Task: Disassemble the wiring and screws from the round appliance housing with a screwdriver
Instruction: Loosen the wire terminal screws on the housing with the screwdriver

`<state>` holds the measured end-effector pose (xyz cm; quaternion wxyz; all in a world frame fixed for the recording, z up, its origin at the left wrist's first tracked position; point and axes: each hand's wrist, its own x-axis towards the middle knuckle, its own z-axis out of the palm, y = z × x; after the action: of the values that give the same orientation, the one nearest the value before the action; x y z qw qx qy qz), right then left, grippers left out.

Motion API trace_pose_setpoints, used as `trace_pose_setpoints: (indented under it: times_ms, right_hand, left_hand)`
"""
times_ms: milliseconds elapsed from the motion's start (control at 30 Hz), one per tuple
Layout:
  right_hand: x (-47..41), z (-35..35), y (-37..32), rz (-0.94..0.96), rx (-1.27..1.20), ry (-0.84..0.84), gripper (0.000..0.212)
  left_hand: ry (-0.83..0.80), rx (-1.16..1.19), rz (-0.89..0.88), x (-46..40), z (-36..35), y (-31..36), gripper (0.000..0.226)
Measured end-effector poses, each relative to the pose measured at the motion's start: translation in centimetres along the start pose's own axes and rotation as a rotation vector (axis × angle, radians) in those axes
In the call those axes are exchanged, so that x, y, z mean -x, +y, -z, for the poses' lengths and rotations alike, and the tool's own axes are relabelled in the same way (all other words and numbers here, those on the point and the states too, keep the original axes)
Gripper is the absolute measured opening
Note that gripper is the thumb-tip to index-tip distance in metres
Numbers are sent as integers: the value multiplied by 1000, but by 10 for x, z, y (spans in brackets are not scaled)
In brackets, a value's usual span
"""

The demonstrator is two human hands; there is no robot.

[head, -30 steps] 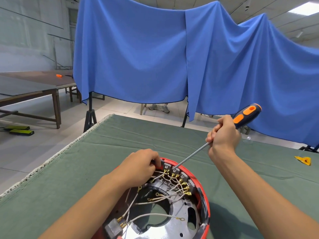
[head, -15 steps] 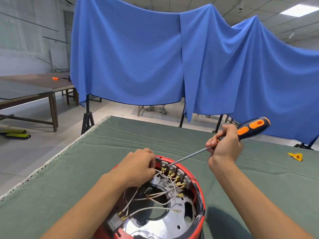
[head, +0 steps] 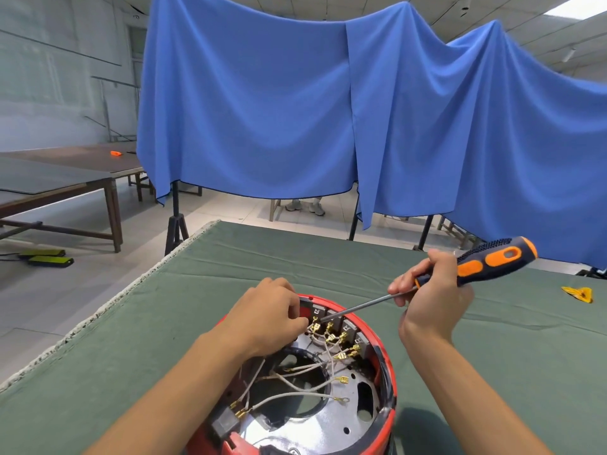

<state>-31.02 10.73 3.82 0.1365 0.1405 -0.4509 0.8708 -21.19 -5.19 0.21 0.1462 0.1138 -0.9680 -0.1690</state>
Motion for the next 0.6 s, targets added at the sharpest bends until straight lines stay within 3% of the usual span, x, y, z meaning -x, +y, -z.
trace_pose_setpoints:
  times_ms: [133,300,533,600]
  right_hand:
    - [0,1,1,34,-2,-35,40]
    - [3,6,10,17,-32,-23,39]
    - [0,6,6,71,-52,-52,40]
    - [0,5,4,92,-55,-66,38]
  left_hand:
    - [-25,43,-20,0,0,-2,18]
    - [-15,92,1,-2,-1,-7,32]
    - [-16,90,-16,-2,-3,-6,3]
    - [-27,78,-24,-3,-3,-6,13]
